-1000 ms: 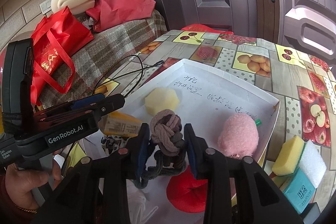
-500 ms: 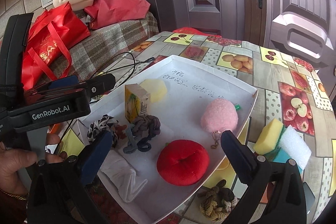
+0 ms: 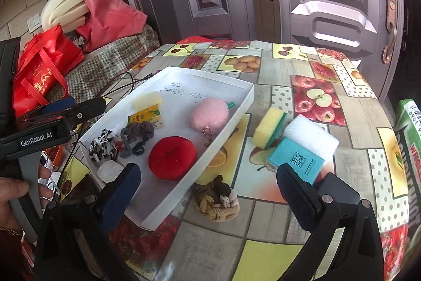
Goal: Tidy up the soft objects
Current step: 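Move the left tool to the beige rope ring while the right tool approaches the white foam block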
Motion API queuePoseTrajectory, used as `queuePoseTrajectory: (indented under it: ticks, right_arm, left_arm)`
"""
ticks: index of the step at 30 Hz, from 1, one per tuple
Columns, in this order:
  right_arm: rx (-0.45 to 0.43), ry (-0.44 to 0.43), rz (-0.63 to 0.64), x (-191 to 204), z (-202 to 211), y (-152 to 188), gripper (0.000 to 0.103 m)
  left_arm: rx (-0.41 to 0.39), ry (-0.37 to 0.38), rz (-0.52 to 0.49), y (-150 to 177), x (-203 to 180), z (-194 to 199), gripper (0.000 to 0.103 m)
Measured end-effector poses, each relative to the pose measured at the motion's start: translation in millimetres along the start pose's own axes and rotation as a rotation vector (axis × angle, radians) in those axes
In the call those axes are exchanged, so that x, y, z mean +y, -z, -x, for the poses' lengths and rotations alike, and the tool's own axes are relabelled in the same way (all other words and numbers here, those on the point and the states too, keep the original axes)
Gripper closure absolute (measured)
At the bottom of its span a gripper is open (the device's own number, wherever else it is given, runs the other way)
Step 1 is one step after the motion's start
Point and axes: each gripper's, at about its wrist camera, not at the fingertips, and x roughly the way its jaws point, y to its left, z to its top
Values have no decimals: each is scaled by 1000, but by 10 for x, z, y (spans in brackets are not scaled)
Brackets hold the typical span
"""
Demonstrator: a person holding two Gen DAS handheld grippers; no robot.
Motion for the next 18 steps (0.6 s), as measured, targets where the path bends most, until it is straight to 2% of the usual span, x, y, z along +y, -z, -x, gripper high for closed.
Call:
queuePoseTrajectory:
  ticks: [3,8,10,11,14,18]
  right_arm:
    - [-26,75,-111,-408,233,169,0]
    - [-40,198,-325,-1079,574,491,0]
    - [-40,227,-369,-1220,680,601,0]
    - [-41,236,-383,-1270,733,650,0]
    - [-51,254,-398,-1370,904,756,0]
    - [-84,292,-425,-1510,1145,864,0]
  left_arm:
    - [31,100,-44,69,-229,-14,0]
    - [146,381,-190,289,-887,-117,0]
    - [189,457,-229,378,-1149,-194,0]
    - [208,474,-253,420,-1295,-249,0]
    - [252,456,-314,506,-1621,-470,0]
    - [299,369,-359,569,-1801,-770,0]
